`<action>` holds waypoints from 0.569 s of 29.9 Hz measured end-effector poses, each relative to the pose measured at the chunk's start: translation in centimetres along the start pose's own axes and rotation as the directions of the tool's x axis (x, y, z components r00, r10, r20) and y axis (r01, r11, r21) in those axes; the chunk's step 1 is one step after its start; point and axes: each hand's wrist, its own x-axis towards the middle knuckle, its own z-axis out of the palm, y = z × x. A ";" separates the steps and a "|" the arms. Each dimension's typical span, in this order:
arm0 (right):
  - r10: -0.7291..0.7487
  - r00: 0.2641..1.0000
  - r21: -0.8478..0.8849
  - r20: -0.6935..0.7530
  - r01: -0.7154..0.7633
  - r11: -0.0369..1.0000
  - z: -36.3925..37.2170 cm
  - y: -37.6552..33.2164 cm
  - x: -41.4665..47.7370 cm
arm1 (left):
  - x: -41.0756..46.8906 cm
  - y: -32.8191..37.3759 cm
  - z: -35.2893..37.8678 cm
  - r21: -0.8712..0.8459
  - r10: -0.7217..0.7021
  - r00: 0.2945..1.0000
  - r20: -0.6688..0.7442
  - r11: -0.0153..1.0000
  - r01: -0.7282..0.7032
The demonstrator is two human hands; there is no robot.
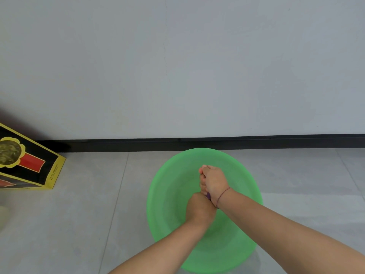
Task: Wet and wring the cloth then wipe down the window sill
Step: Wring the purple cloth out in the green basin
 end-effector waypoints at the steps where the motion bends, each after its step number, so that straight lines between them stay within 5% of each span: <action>1: 0.009 1.000 0.003 -0.004 -0.009 1.000 0.0 0.1 0.1 | 0.1 -0.1 0.0 0.027 0.009 1.000 -0.007 1.000 -0.008; 4: -0.007 0.998 -0.076 0.068 0.012 0.997 -0.3 0.2 0.3 | 0.6 0.1 -0.4 -0.075 0.009 0.996 0.091 0.997 -0.002; 6: -0.012 0.986 -0.315 0.164 0.064 0.947 -0.7 0.1 0.4 | 0.9 0.0 -1.2 -0.320 -0.012 0.964 0.266 0.942 0.100; 9: 0.122 0.960 -0.564 0.252 0.043 0.825 -2.3 -0.6 0.7 | 1.4 -0.5 -3.3 -0.470 -0.033 0.901 0.433 0.845 0.256; 12: 0.265 0.915 -0.609 0.304 -0.028 0.793 -3.9 -2.2 1.2 | 2.1 -0.9 -5.1 -0.606 -0.047 0.888 0.457 0.714 0.350; 17: 0.144 0.928 -0.573 0.343 0.085 0.815 -4.3 -5.0 1.8 | 3.4 0.3 -6.8 -0.740 -0.143 0.886 0.442 0.501 0.450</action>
